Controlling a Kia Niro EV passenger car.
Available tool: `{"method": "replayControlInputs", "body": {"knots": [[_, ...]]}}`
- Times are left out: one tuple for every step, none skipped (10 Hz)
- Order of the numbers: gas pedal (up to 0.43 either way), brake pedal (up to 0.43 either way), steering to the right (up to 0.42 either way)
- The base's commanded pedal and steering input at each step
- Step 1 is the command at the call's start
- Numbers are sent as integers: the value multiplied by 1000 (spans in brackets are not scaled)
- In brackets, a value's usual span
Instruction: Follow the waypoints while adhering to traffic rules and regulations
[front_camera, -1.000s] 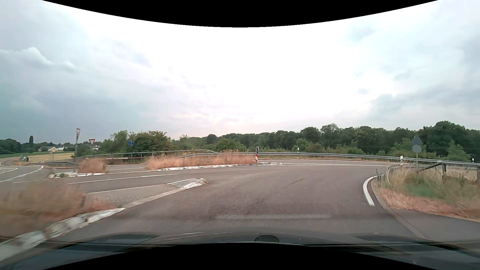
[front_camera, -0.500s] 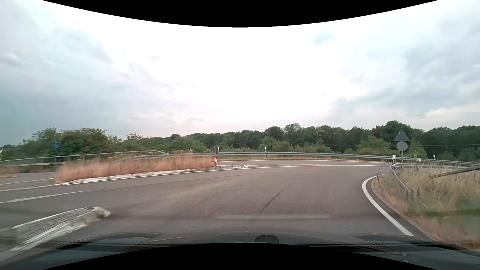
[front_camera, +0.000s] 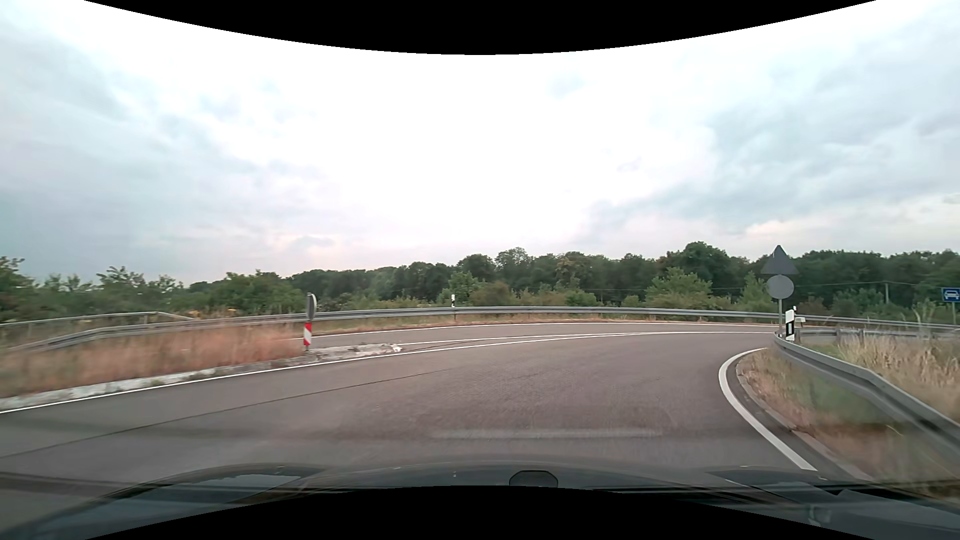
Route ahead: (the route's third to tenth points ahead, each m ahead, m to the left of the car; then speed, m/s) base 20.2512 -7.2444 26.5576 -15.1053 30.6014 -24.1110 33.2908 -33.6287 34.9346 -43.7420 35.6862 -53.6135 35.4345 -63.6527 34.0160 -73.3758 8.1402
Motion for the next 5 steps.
{"method": "replayControlInputs", "body": {"knots": [[98, 0, 185], [98, 0, 186], [110, 0, 185], [110, 0, 185], [110, 0, 185]]}}
